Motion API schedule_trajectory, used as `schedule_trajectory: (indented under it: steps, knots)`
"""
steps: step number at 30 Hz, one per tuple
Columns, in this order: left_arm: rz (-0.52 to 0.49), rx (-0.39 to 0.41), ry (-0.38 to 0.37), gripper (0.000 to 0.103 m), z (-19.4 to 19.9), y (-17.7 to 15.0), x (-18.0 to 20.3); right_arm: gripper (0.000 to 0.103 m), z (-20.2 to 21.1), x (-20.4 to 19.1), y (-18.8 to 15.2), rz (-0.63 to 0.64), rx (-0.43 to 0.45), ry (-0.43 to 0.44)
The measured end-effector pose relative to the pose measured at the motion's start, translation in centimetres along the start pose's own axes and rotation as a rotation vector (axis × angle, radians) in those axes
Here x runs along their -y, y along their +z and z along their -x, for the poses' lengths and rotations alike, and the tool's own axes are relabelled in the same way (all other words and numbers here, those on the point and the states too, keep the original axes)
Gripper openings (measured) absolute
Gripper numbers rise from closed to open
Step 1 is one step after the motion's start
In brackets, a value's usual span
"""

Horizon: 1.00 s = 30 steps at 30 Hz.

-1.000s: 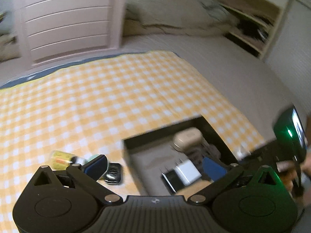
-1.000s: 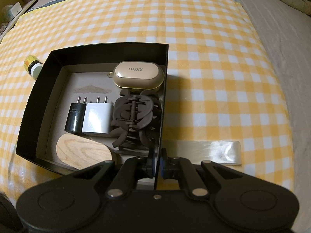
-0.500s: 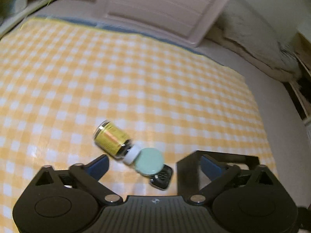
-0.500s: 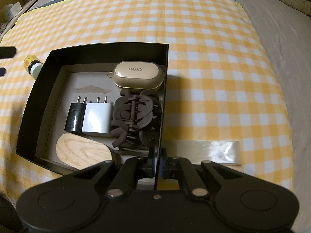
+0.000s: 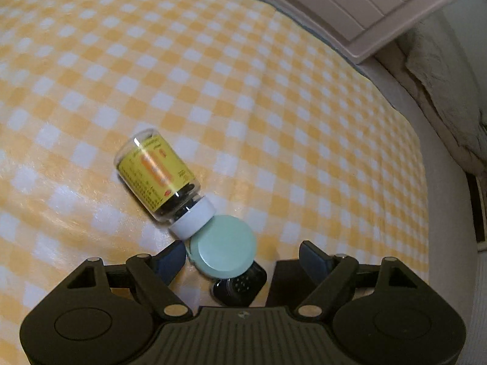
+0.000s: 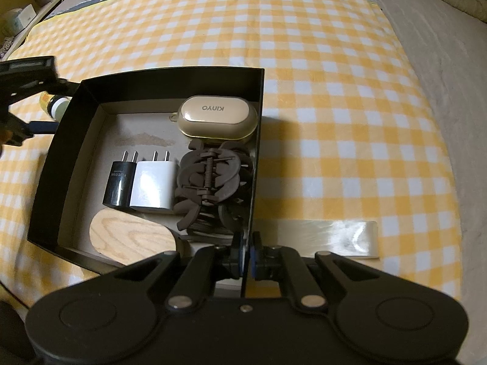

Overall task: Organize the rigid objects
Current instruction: 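Grasp the green round case with the left tool, then carry the green case into the box and release it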

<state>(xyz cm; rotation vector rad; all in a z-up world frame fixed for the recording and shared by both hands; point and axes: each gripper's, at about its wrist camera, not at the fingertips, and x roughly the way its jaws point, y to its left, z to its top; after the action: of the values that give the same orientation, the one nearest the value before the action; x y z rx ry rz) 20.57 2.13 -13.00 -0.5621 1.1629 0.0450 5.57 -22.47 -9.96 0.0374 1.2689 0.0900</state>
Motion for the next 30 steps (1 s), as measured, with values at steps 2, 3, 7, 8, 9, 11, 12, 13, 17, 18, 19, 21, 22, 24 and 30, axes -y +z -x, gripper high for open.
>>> schedule_trajectory:
  steps: [2, 3, 7, 8, 9, 11, 12, 13, 17, 18, 19, 21, 22, 24, 30]
  knots:
    - [-0.002, 0.003, 0.029, 0.082, -0.7, 0.0, 0.0, 0.006, 0.0, 0.2, 0.0, -0.002, 0.0, 0.005]
    - [-0.01, 0.011, 0.039, 0.081, -0.9, 0.1, 0.2, 0.006, 0.0, 0.0, 0.0, -0.001, -0.001, 0.002]
    - [-0.103, 0.05, 0.1, 0.061, -1.2, -0.1, 1.2, 0.006, -0.1, -0.1, 0.0, -0.004, -0.005, 0.006]
    - [-0.13, 0.055, 0.114, 0.052, -1.2, -0.1, 1.2, 0.006, -0.1, 0.1, 0.0, -0.005, -0.007, 0.008]
    - [-0.151, 0.058, 0.122, 0.05, -1.2, -0.1, 1.3, 0.006, -0.1, 0.0, 0.0, -0.003, -0.005, 0.006]
    - [-0.175, 0.051, 0.104, 0.05, -1.0, 0.1, 1.0, 0.006, -0.1, 0.1, -0.1, -0.003, -0.006, 0.006]
    - [-0.183, 0.049, 0.097, 0.05, -0.8, 0.2, 1.0, 0.006, -0.1, 0.0, 0.0, -0.002, -0.004, 0.005]
    - [-0.185, 0.045, 0.092, 0.05, -0.7, 0.2, 0.9, 0.006, -0.1, 0.1, 0.0, -0.002, -0.005, 0.005]
    - [-0.224, 0.042, 0.062, 0.05, 0.7, 0.1, 0.8, 0.006, -0.1, 0.1, 0.0, -0.003, -0.004, 0.006]
    - [-0.244, 0.053, 0.05, 0.05, 1.4, 0.0, 0.9, 0.006, -0.1, 0.0, 0.0, -0.002, -0.004, 0.005]
    - [-0.262, 0.067, 0.036, 0.05, 2.3, -0.1, 1.1, 0.006, -0.1, 0.1, 0.0, -0.003, -0.004, 0.005]
    - [-0.309, 0.106, 0.002, 0.05, 4.1, -0.3, 1.7, 0.006, -0.1, 0.0, 0.0, -0.001, -0.004, 0.003]
    - [-0.33, 0.125, -0.018, 0.05, 4.9, -0.4, 2.0, 0.006, -0.1, 0.0, 0.0, -0.001, -0.004, 0.003]
    - [-0.388, 0.169, -0.056, 0.05, 6.8, -0.8, 2.9, 0.006, -0.1, 0.0, 0.0, -0.001, -0.004, 0.003]
    - [-0.555, 0.208, -0.152, 0.05, 9.2, -2.8, 7.1, 0.006, -0.1, 0.0, 0.0, -0.002, -0.005, 0.004]
